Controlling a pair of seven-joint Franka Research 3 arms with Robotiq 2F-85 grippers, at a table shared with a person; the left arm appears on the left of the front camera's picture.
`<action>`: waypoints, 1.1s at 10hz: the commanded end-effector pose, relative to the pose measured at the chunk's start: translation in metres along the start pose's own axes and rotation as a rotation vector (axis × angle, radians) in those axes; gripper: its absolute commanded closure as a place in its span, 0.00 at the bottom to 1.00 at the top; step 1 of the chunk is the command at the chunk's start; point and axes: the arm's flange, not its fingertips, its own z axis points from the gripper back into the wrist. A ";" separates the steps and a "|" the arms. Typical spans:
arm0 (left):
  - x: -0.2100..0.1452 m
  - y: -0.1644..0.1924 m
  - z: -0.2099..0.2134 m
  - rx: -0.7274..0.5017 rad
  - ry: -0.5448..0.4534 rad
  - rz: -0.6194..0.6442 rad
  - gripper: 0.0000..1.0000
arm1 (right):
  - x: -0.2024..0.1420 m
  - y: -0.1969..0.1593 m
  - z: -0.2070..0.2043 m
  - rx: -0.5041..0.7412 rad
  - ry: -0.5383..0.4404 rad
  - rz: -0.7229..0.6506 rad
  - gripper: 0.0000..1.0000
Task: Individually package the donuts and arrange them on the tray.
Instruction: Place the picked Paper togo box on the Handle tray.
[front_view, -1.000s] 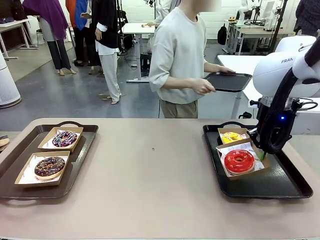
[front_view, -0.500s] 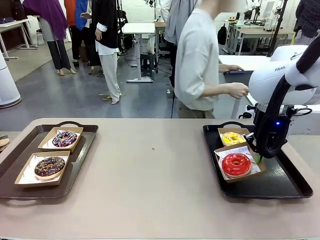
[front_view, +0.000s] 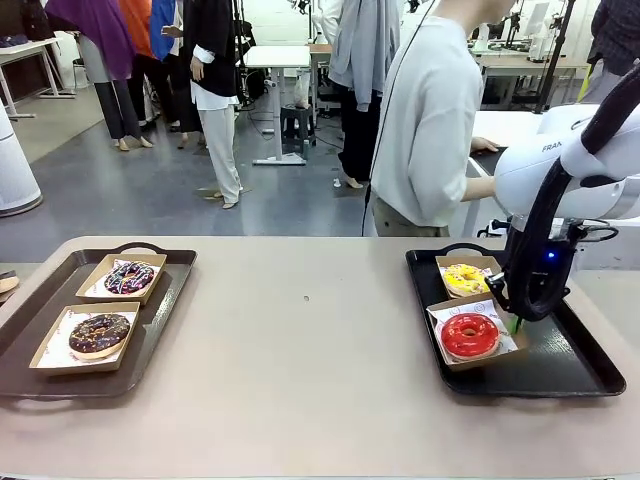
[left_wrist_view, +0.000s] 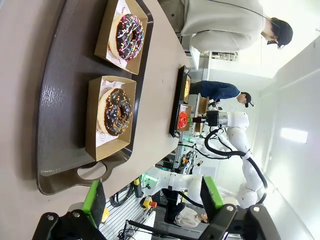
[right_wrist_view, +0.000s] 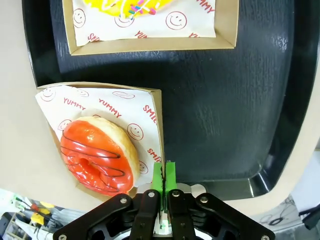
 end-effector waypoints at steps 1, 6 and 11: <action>-0.001 -0.001 0.002 -0.001 -0.005 -0.002 0.00 | -0.003 -0.001 -0.002 0.024 -0.013 0.003 0.41; -0.001 -0.001 0.002 -0.001 -0.005 -0.002 0.00 | -0.008 -0.002 0.003 0.025 -0.022 0.008 0.07; -0.001 -0.001 0.002 -0.001 -0.005 -0.002 0.00 | -0.013 -0.002 0.009 0.020 -0.039 0.007 0.00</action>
